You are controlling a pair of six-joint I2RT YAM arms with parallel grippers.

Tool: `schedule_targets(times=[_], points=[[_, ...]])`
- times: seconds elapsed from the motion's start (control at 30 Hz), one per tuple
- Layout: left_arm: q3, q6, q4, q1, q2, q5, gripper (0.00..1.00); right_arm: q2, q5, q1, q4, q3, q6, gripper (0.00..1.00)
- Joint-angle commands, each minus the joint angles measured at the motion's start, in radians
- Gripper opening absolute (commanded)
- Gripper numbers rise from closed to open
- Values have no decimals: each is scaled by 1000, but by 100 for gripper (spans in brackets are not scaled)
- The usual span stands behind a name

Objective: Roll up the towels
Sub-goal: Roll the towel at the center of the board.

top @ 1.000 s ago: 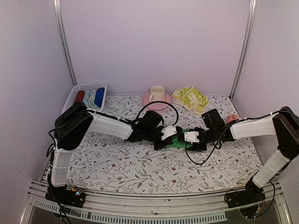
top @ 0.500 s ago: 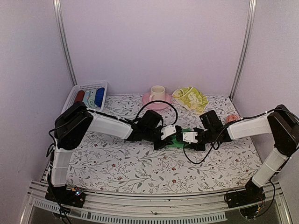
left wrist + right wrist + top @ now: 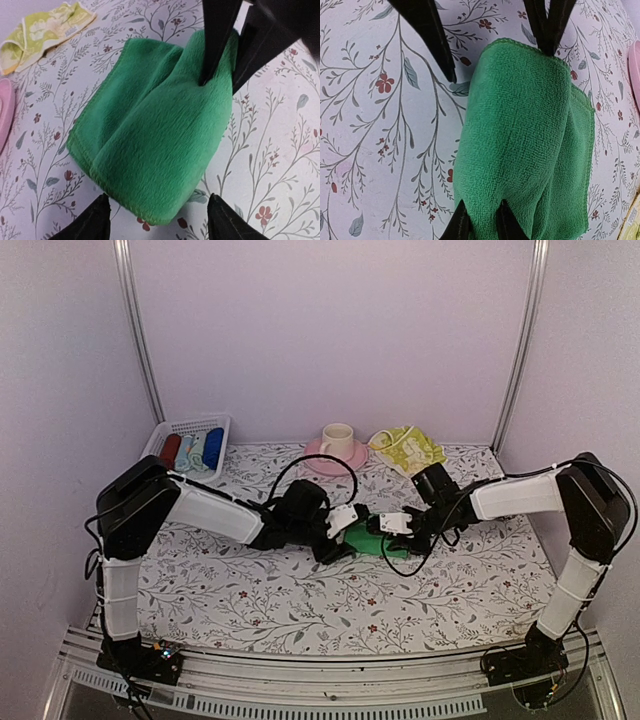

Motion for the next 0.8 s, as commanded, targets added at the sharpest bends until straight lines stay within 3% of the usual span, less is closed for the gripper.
schedule_targets(times=[0.0,0.33,0.77], points=[[-125,-53,115,8,-85,-111,68,53,-73,-11,-157,70,76,17],[-297,124,332,-20,-202,-75,69,224,-317,-102,-501,340,123,16],[-188,415,421,-122,-19,-211,69,404,-537,-187,-805,604,130,18]])
